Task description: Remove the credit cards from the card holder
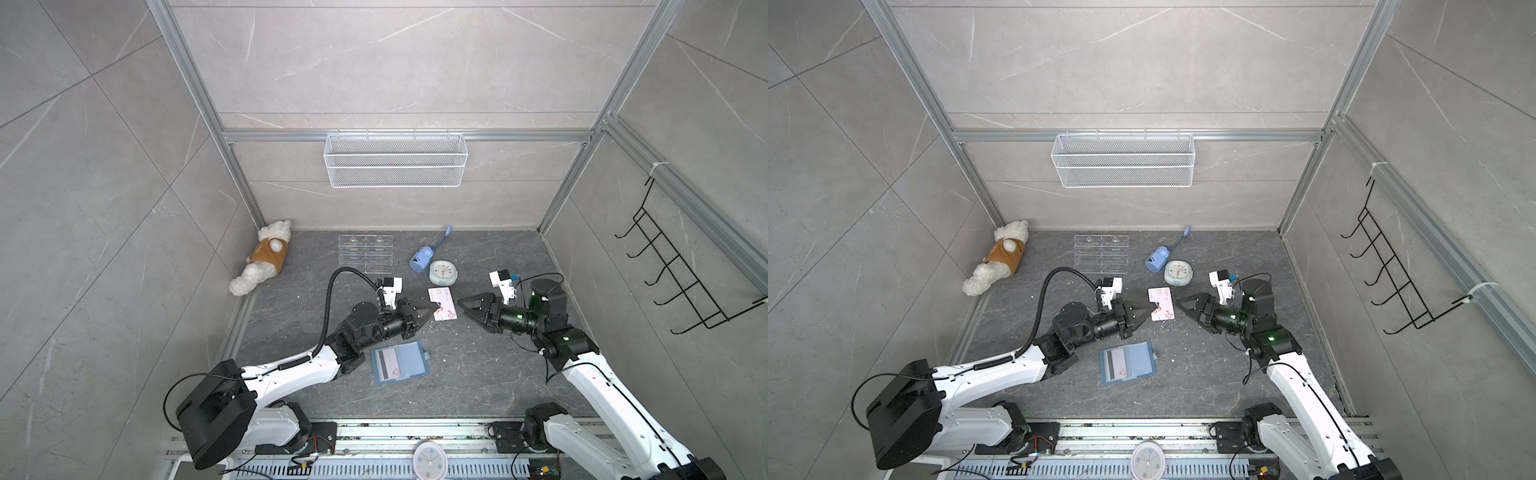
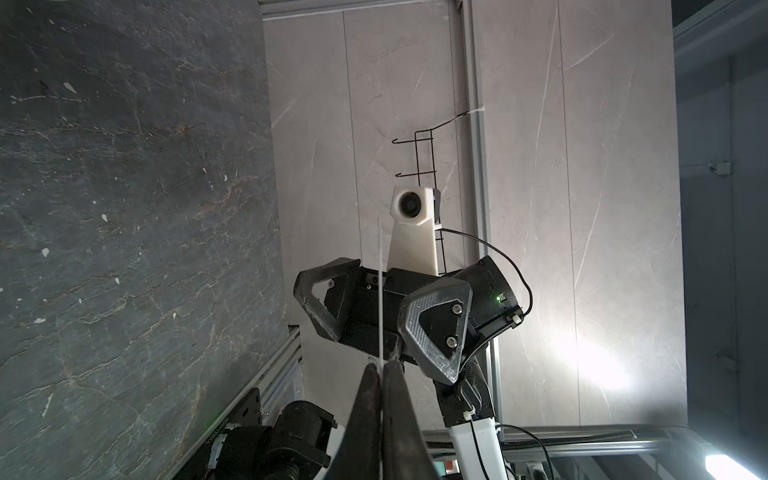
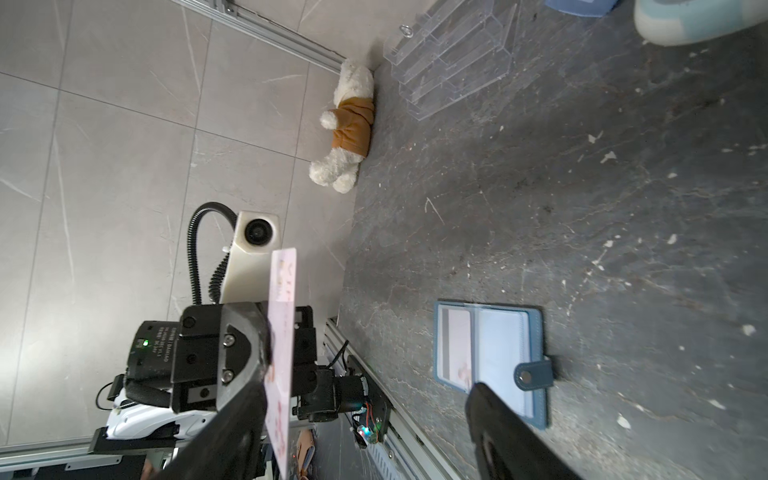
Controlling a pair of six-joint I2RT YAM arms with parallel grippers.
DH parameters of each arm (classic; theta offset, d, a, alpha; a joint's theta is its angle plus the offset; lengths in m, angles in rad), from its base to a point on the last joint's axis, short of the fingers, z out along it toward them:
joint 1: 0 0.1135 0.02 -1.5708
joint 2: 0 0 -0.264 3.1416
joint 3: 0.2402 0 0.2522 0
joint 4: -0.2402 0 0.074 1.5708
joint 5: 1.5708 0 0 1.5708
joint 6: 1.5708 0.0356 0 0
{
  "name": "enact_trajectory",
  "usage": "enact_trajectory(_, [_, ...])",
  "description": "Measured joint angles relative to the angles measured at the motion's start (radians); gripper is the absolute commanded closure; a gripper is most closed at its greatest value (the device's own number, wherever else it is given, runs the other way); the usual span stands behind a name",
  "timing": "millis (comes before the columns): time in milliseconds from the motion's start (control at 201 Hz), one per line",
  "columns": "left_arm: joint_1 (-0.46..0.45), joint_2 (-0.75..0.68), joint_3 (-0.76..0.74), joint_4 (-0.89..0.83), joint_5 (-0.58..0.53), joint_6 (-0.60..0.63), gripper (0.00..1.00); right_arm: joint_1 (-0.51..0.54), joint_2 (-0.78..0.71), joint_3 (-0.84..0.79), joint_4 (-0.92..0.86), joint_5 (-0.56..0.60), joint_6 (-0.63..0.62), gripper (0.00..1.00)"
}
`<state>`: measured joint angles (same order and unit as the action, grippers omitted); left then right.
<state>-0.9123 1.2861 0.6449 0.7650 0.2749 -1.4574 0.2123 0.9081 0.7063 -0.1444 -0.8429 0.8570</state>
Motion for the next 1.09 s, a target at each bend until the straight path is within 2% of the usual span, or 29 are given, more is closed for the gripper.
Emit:
enact_trajectory(154, [-0.009,0.027,0.0,0.026,0.015,-0.01,1.0,0.0,0.0,-0.008,0.092,-0.03,0.042,0.36])
enact_trajectory(592, [-0.03,0.077,0.006,0.074,0.042,-0.02,1.0,-0.002,0.0,-0.055,0.173,-0.068,0.091,0.61])
enact_trajectory(1095, [-0.031,0.085,0.006,0.074,0.042,-0.02,1.0,-0.002,0.0,-0.161,0.382,-0.113,0.239,0.73])
